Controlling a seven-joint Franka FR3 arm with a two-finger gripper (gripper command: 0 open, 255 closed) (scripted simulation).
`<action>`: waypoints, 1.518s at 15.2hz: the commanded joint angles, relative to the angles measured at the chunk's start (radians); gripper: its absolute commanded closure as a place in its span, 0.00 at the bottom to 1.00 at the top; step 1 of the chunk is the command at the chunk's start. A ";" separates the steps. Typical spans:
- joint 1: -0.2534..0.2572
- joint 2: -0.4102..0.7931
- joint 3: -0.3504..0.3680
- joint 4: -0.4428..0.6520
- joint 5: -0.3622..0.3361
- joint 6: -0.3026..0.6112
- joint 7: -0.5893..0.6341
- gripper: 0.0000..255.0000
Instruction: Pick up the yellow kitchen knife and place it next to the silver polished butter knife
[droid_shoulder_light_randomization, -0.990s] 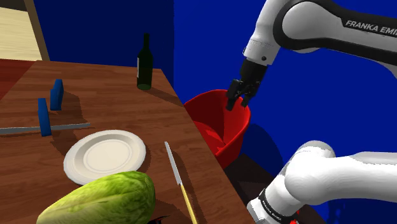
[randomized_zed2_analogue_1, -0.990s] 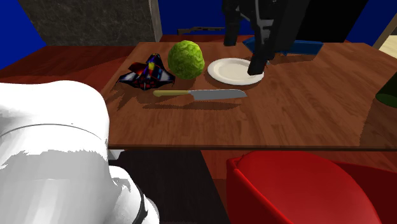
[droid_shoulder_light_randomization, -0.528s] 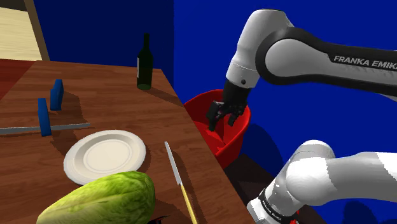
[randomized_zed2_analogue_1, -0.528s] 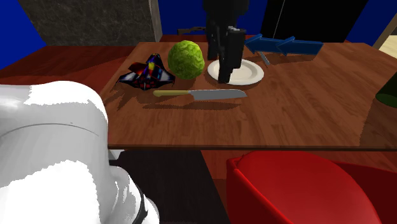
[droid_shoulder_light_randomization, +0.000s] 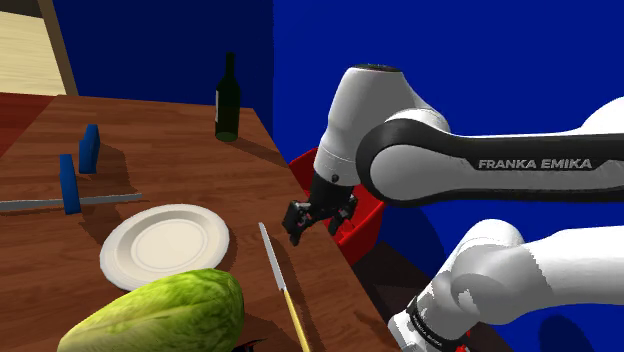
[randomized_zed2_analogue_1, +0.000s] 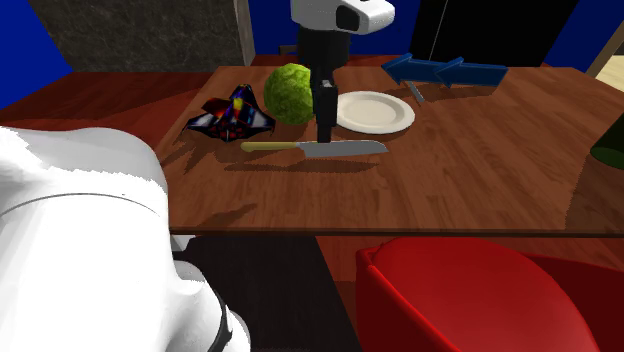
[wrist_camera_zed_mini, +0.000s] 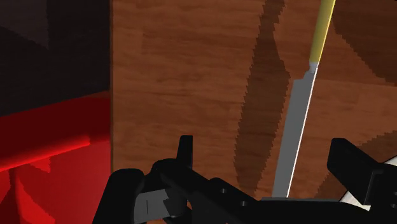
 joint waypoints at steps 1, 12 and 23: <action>-0.005 0.062 0.073 0.006 0.023 0.069 0.070 0.00; -0.071 0.286 0.283 0.001 0.032 0.323 0.232 0.00; -0.078 0.307 0.296 -0.008 0.030 0.352 0.236 1.00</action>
